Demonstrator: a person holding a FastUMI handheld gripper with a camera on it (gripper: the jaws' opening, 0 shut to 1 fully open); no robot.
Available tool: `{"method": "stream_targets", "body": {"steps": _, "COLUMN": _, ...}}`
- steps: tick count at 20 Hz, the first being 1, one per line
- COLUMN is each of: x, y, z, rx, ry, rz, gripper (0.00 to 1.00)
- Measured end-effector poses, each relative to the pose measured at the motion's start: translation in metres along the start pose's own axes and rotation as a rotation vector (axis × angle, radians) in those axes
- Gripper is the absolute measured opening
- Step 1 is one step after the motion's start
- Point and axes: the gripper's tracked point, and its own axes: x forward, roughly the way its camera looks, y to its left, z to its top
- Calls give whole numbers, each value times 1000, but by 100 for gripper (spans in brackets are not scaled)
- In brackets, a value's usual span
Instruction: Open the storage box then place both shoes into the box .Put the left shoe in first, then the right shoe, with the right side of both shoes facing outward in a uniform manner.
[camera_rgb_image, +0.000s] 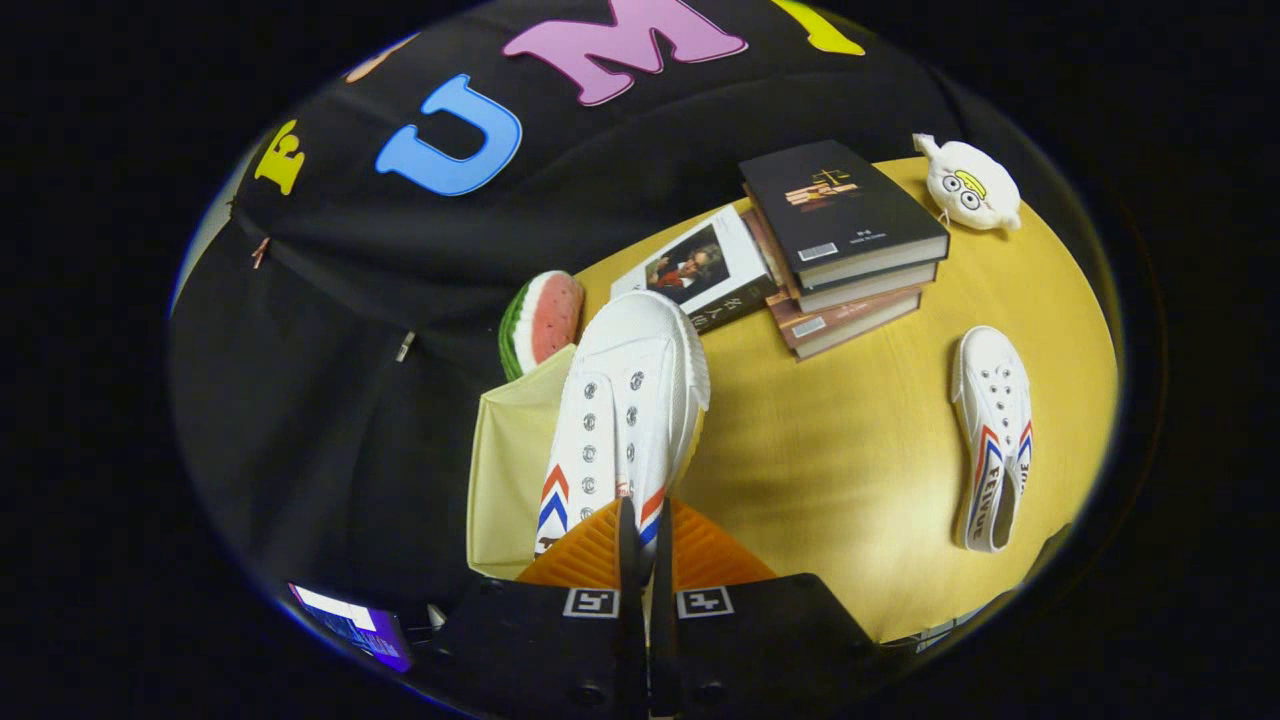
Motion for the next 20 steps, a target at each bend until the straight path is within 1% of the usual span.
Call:
{"method": "stream_targets", "body": {"steps": 5, "x": 17, "y": 65, "z": -7, "rx": -28, "ry": 16, "rz": 74, "gripper": 6}}
{"method": "stream_targets", "body": {"steps": 8, "x": 40, "y": 97, "z": -16, "rx": -11, "ry": 48, "rz": 99, "gripper": 6}}
{"method": "stream_targets", "body": {"steps": 11, "x": 63, "y": 128, "z": -28, "rx": -40, "ry": 73, "rz": 119, "gripper": 6}}
{"method": "stream_targets", "body": {"steps": 15, "x": 93, "y": 150, "z": -45, "rx": -78, "ry": 107, "rz": 103, "gripper": 6}}
{"method": "stream_targets", "body": {"steps": 20, "x": 118, "y": 151, "z": -52, "rx": -61, "ry": 126, "rz": 61, "gripper": 6}}
